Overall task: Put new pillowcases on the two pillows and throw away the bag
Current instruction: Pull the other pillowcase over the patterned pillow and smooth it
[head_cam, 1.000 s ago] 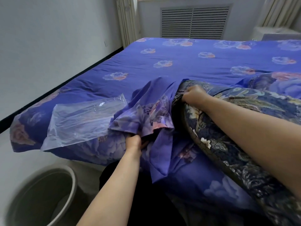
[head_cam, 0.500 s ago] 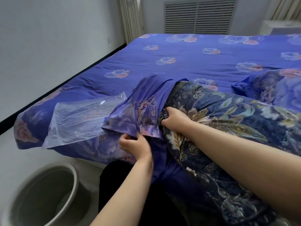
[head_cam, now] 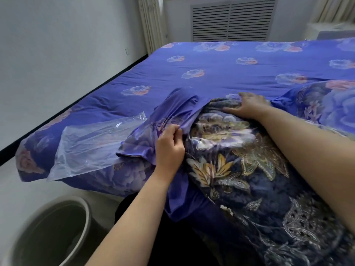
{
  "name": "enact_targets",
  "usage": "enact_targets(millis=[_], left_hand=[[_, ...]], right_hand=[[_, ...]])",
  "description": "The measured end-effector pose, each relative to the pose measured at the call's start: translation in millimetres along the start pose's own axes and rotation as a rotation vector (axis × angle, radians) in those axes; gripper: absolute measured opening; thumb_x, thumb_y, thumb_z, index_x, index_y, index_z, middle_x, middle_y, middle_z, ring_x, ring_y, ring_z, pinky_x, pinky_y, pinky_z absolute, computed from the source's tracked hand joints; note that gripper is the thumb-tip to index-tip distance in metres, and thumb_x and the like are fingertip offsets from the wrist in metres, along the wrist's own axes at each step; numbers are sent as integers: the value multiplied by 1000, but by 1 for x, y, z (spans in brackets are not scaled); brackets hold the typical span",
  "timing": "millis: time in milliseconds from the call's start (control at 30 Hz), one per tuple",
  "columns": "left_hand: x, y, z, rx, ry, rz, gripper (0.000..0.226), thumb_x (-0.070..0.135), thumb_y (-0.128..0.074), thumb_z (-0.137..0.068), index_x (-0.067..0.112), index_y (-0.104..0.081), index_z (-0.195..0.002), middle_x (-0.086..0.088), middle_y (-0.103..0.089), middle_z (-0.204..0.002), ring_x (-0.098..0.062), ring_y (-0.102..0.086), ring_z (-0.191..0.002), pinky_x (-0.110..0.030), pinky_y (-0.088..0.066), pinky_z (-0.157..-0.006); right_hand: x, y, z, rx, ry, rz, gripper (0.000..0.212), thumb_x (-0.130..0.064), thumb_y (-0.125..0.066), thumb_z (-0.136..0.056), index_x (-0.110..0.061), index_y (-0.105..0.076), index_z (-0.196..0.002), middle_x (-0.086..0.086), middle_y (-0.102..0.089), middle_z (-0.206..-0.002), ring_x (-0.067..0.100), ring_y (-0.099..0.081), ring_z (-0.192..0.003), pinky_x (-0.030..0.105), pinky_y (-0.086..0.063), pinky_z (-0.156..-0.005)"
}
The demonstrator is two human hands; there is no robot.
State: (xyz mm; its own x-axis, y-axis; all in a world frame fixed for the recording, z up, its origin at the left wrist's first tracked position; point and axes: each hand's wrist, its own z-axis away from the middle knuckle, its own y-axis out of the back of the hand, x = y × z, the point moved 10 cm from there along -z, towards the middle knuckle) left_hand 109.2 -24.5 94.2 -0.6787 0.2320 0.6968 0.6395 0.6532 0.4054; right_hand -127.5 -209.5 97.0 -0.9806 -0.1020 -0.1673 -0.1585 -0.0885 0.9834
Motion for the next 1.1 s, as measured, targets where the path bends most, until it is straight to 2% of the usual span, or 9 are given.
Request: enact_targets(millis=[100, 200, 300, 367, 500, 733, 867, 1000, 1100], left_hand=[[-20, -6, 19, -15, 255, 181, 25, 11, -40, -98, 15, -44, -73, 4, -46, -67, -6, -43, -63, -23, -35, -66], [-40, -29, 19, -267, 318, 1, 27, 38, -46, -96, 13, -51, -86, 0, -57, -82, -24, -58, -86, -35, -42, -78], [-37, -36, 1, -453, 288, -191, 38, 49, -56, -88, 18, -51, -108, 1, -62, -102, -23, -59, -98, -36, -46, -87], [-21, -39, -18, -477, 209, -311, 45, 49, -53, -88, 24, -45, -125, -3, -62, -108, -26, -59, -101, -38, -47, -84], [24, -56, -56, -364, -1, -476, 56, 48, -50, -90, 20, -42, -138, -11, -48, -125, -31, -46, -118, -41, -42, -93], [75, -69, -93, -273, -216, -821, 28, 7, -45, -89, 9, -61, -112, -13, -63, -107, -32, -57, -103, -36, -41, -66], [77, -66, -113, -276, 111, -382, 28, 4, -43, -86, 1, -57, -110, -21, -63, -112, -36, -57, -108, -33, -41, -80], [116, -101, -77, -493, 129, -137, 13, 8, -38, -86, 5, -49, -78, -26, -61, -104, -34, -57, -98, -30, -30, -68], [90, -83, -44, -463, 93, -138, 16, 28, -38, -83, 14, -41, -74, -23, -62, -98, -37, -56, -94, -33, -30, -66]], right_hand=[[20, -36, 1, -132, -59, -91, 133, -95, -35, -47, -17, -6, -150, 14, -22, -155, 38, -34, -135, 51, -32, -107], [14, -43, 0, -198, -31, -73, 128, -92, -40, -56, -9, -12, -149, 15, -23, -155, 34, -36, -135, 44, -32, -109], [-4, -40, 3, -245, 67, 1, 94, -85, -39, -64, -2, -58, -104, 18, -62, -100, 29, -58, -85, 35, -45, -77], [-17, -42, 13, -299, 140, -5, 70, -75, -40, -77, -7, -57, -84, 11, -57, -76, 23, -51, -67, 33, -38, -64], [-42, -27, 37, -322, 284, -93, 65, -64, -49, -85, -18, -50, -132, 7, -57, -129, 25, -54, -113, 28, -38, -91], [-58, -4, 83, -249, 414, -165, 78, -55, -59, -84, -24, -25, -147, 3, -46, -142, 21, -48, -123, 23, -33, -87], [-86, -5, 98, -147, 498, -111, 74, -43, -58, -87, -26, -21, -149, 9, -50, -139, 25, -50, -122, 27, -37, -88], [-96, -20, 89, -164, 505, -111, 44, -21, -42, -99, -10, -39, -141, 13, -40, -146, 28, -40, -132, 28, -23, -106], [-68, -26, 77, -72, 441, -111, 46, -39, -45, -95, -20, -46, -138, 11, -46, -142, 26, -47, -126, 33, -35, -101]])
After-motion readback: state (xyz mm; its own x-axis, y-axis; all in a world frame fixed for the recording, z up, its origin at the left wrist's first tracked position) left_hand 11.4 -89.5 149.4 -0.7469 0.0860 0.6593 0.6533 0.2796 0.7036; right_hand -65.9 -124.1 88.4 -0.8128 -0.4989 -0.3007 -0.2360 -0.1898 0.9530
